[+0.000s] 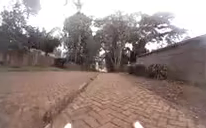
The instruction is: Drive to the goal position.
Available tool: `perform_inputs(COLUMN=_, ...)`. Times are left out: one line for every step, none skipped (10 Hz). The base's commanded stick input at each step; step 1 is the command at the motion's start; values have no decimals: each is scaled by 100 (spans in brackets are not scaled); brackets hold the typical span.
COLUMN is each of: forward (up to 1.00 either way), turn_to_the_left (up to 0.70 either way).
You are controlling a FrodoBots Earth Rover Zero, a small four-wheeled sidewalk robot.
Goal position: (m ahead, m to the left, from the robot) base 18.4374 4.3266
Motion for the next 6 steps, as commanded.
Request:
perform_inputs(forward=70, turn_to_the_left=0)
perform_inputs(forward=70, turn_to_the_left=0)
perform_inputs(forward=70, turn_to_the_left=0)
perform_inputs(forward=70, turn_to_the_left=1)
perform_inputs(forward=70, turn_to_the_left=0)
perform_inputs(forward=70, turn_to_the_left=0)
